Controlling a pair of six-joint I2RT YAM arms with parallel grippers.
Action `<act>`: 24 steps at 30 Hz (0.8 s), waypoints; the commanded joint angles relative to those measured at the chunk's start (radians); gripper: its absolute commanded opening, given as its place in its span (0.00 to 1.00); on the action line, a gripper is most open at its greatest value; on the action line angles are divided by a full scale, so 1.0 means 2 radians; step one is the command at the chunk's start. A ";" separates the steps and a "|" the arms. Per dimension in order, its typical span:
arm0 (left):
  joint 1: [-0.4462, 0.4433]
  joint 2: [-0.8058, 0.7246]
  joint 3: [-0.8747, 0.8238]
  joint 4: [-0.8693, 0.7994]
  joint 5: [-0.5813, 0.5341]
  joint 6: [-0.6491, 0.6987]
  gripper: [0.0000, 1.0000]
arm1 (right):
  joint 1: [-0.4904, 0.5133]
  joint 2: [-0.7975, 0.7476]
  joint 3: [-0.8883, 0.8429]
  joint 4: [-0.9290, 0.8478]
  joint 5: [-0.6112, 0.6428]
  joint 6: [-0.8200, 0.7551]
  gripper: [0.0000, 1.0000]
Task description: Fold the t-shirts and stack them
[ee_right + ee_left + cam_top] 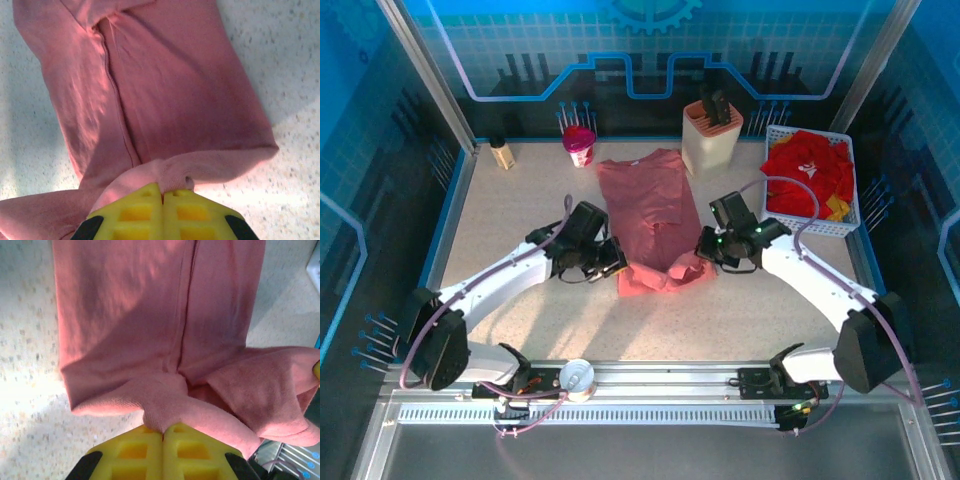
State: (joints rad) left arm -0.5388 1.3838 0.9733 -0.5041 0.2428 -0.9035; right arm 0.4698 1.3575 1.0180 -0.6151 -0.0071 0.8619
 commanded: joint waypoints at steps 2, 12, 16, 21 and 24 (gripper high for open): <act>0.027 0.041 0.038 -0.008 0.025 0.051 0.00 | -0.030 0.049 0.041 0.033 -0.026 -0.034 0.00; 0.074 0.141 0.100 0.011 0.049 0.074 0.00 | -0.063 0.188 0.146 0.046 -0.068 -0.065 0.00; 0.081 0.171 0.112 0.015 0.052 0.076 0.00 | -0.068 0.222 0.164 0.043 -0.076 -0.068 0.00; 0.091 0.192 0.118 0.026 0.053 0.079 0.00 | -0.073 0.236 0.165 0.053 -0.078 -0.066 0.00; 0.098 0.209 0.125 0.034 0.061 0.079 0.00 | -0.077 0.243 0.168 0.056 -0.079 -0.065 0.00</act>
State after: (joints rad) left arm -0.3637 1.7706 1.1881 -0.4629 0.3264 -0.7742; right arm 0.3359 1.8244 1.3201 -0.5209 -0.1436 0.7425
